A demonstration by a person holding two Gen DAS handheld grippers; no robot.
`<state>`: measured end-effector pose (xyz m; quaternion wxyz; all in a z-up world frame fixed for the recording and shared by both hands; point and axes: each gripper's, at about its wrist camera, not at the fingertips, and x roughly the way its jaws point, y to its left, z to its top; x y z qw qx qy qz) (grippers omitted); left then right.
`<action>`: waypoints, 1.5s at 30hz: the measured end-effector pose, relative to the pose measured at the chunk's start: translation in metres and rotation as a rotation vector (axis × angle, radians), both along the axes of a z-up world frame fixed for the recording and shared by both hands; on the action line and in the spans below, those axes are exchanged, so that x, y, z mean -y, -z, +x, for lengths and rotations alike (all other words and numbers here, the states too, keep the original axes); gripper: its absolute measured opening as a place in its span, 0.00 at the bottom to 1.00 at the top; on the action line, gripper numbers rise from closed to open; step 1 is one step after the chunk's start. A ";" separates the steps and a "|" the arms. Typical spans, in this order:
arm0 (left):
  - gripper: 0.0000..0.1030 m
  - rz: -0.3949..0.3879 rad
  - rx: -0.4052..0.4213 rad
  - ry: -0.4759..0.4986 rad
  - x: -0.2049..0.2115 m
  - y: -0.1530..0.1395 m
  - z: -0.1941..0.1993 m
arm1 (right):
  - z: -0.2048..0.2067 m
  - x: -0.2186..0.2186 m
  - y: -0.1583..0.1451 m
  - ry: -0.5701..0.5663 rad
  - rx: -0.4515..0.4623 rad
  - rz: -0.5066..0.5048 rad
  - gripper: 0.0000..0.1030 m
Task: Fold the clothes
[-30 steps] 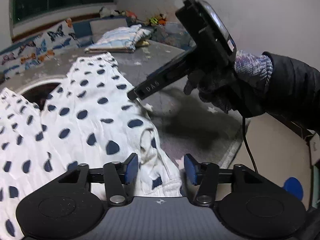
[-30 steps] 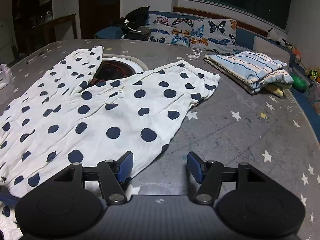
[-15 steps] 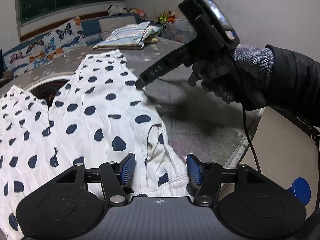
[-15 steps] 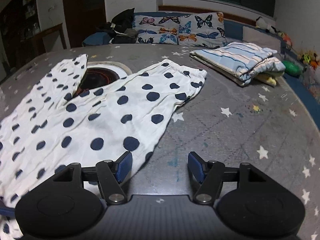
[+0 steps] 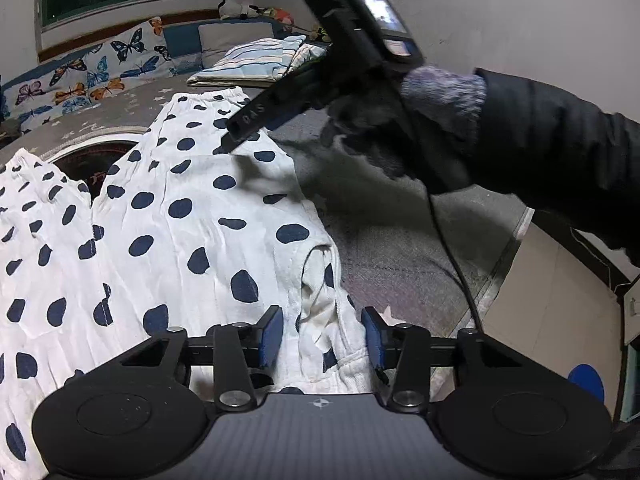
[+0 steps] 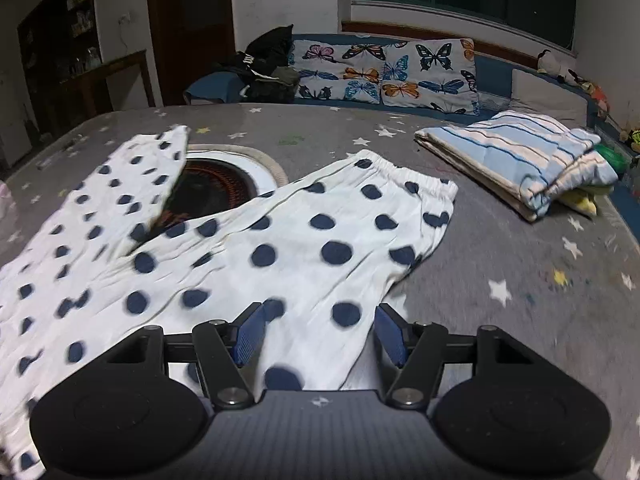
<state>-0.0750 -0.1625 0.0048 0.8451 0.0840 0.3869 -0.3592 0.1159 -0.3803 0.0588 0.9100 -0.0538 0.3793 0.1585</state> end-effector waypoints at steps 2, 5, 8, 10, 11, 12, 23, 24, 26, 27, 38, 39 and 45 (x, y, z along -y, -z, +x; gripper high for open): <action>0.39 -0.011 -0.014 0.002 -0.003 0.000 0.003 | 0.009 -0.003 0.001 -0.003 0.002 -0.001 0.54; 0.32 -0.028 -0.036 0.006 -0.007 0.000 0.008 | 0.024 0.001 0.002 0.020 -0.004 0.011 0.47; 0.28 -0.048 -0.064 0.023 -0.009 0.001 0.011 | 0.039 0.011 0.002 0.055 -0.003 0.036 0.44; 0.28 -0.052 -0.069 0.029 -0.010 0.001 0.011 | 0.048 0.014 0.004 0.084 -0.005 0.010 0.44; 0.28 -0.054 -0.070 0.032 -0.010 0.001 0.011 | 0.053 0.017 0.006 0.098 -0.007 0.000 0.43; 0.28 -0.057 -0.073 0.034 -0.011 0.001 0.012 | 0.056 0.020 0.007 0.108 -0.007 0.002 0.43; 0.35 -0.023 -0.035 0.053 -0.005 0.000 0.006 | 0.093 0.038 0.008 0.150 -0.032 0.013 0.43; 0.36 -0.021 -0.032 0.051 -0.005 0.000 0.005 | 0.096 0.036 0.009 0.146 -0.032 0.005 0.43; 0.41 -0.015 -0.024 0.048 -0.004 0.000 0.004 | 0.104 0.035 0.009 0.144 -0.031 0.007 0.43; 0.41 -0.010 -0.020 0.049 -0.004 -0.001 0.003 | 0.109 0.034 0.009 0.145 -0.032 0.006 0.43; 0.40 0.023 0.001 0.055 -0.001 -0.003 -0.004 | 0.136 0.029 0.011 0.169 -0.038 0.019 0.22; 0.40 0.025 -0.001 0.058 0.000 -0.003 -0.004 | 0.136 0.030 0.011 0.176 -0.032 0.017 0.24; 0.21 0.025 -0.015 0.047 0.001 -0.002 -0.001 | 0.136 0.032 0.012 0.179 -0.026 0.035 0.10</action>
